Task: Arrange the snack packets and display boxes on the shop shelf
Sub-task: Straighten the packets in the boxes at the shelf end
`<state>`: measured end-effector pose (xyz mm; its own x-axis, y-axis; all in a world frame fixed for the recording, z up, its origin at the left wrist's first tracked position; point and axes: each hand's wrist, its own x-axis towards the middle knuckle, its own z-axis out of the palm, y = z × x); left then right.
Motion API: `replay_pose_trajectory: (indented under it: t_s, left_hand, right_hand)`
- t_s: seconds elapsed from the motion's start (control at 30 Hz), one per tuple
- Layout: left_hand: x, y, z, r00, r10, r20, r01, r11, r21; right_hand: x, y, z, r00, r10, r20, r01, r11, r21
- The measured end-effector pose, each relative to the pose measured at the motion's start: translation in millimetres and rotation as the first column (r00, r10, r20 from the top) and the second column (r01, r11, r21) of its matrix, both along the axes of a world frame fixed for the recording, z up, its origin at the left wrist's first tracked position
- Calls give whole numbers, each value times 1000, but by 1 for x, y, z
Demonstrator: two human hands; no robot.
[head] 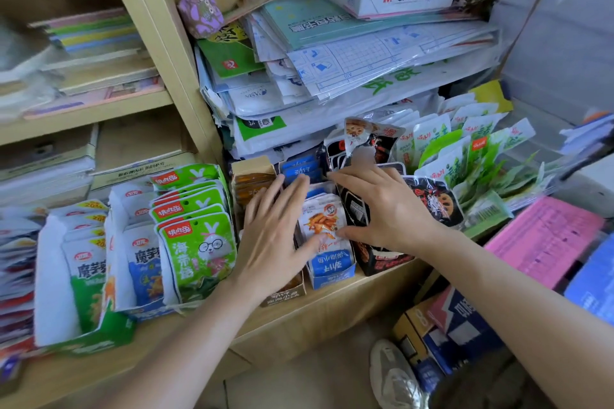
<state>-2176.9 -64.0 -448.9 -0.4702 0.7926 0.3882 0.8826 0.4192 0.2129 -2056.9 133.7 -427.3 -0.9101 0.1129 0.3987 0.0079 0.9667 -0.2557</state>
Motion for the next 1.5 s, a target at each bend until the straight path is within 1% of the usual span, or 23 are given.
replay_pose_trajectory:
  t_s: [0.1,0.2,0.3,0.4,0.47,0.53,0.6,0.63,0.7,0.77,0.83,0.93,1.0,1.07,1.17,1.23,1.3,1.37,1.5]
  left_hand:
    - [-3,-1,-2,998,27,-57,-26,999,30]
    - [-2,-1,0,1000,24,-19,-23,998,52]
    - [-3,-3,1,1000,21,3,-21,998,61]
    - [-4,-6,3,998,42,-43,-41,999,26]
    - [-1,-7,4,993,69,-96,-68,997,22]
    - [5,-8,6,990,61,-128,-48,994,103]
    - [14,-9,6,979,-27,-203,73,972,222]
    - [19,-9,4,967,-86,-241,145,959,241]
    - [26,-11,-2,951,-173,-255,218,962,161]
    - [26,-12,-10,964,-168,-207,182,982,51]
    - [21,-13,-12,983,-120,-138,119,993,-18]
    - [17,-8,-7,997,-45,-68,35,991,-132]
    - [17,-1,-2,999,5,-36,-11,984,-179]
    - [16,3,2,1000,23,-12,-25,982,-188]
    - [14,0,3,999,-41,-26,36,984,-175]
    - [11,-6,4,997,-68,-32,65,995,-77]
    - [8,-10,4,999,-28,-31,28,1000,11]
    - [7,-11,4,998,15,-60,-17,1000,-24]
    - [0,-9,3,990,27,-138,-52,983,-179]
  right_hand:
    - [-2,-1,0,999,-8,34,7,999,37]
    - [-4,0,0,998,3,59,-6,999,45]
    - [-5,1,1,997,-1,79,-6,996,85]
    - [-5,-1,2,996,-9,87,1,995,95]
    - [-4,-1,2,998,-1,64,-1,1000,32]
    - [-1,0,3,999,13,-39,-18,991,-131]
    - [2,1,7,984,-1,-181,-56,951,-305]
    - [4,0,10,972,-16,-235,-72,930,-360]
    - [6,-1,15,956,-41,-292,-84,910,-405]
    - [6,-1,15,953,-44,-299,-83,913,-400]
    - [7,1,11,961,-34,-274,-72,927,-367]
    - [8,1,7,981,4,-195,-63,953,-296]
    - [6,-1,5,986,54,-158,-86,974,-207]
    - [2,-2,2,985,100,-139,-115,988,-106]
    - [0,-5,2,993,83,-88,-86,996,-31]
    - [2,-10,1,999,45,-8,-43,993,109]
    - [2,-15,2,997,11,74,-30,966,257]
    - [-1,-17,2,990,-19,136,-26,946,322]
    - [-8,-15,4,965,-62,254,-38,927,374]
